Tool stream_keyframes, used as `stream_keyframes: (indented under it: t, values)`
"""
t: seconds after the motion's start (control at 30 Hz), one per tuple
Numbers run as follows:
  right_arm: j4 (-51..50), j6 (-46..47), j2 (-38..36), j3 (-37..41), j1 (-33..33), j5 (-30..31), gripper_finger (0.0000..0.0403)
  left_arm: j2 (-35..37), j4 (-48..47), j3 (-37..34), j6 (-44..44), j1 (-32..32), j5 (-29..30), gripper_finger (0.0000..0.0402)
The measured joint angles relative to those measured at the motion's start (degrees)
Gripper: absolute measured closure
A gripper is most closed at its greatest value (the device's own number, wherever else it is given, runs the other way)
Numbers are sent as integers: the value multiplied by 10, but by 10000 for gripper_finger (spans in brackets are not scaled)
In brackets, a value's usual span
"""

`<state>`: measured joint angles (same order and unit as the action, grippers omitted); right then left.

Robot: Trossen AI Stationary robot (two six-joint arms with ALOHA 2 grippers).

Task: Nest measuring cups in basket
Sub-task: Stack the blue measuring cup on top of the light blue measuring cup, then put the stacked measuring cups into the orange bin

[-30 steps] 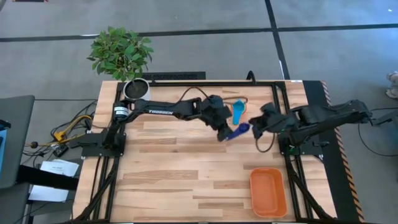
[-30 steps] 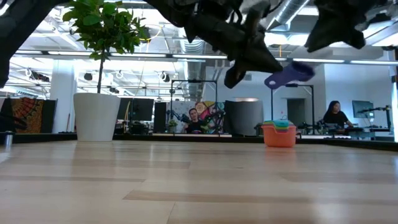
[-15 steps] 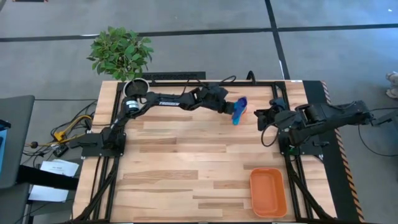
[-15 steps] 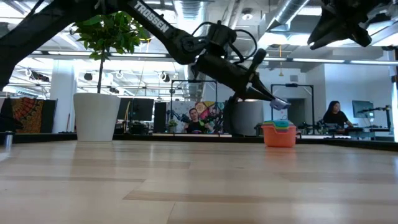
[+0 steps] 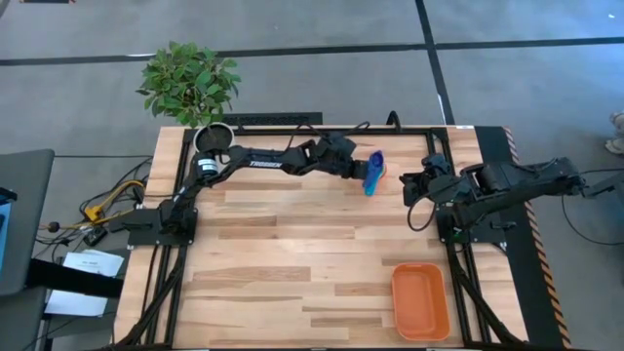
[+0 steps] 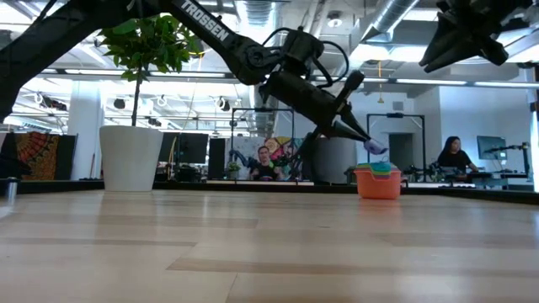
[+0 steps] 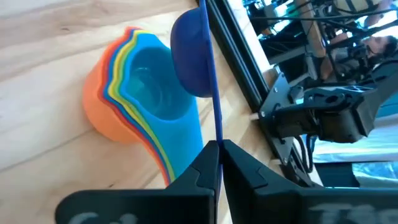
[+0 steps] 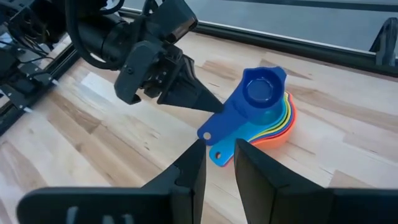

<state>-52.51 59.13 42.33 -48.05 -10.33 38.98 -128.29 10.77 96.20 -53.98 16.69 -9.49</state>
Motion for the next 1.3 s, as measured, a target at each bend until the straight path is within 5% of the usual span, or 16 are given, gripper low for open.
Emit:
stream_keyframes:
  t: [0.53, 1.3]
  values:
    - [0, 11, 0, 0, 0, -5, 294, -12, -20, 0, -59, -2, -4, 359]
    - [-17, 129, 75, 0, -10, -90, 294, -10, -22, 4, 70, 2, -178, 229]
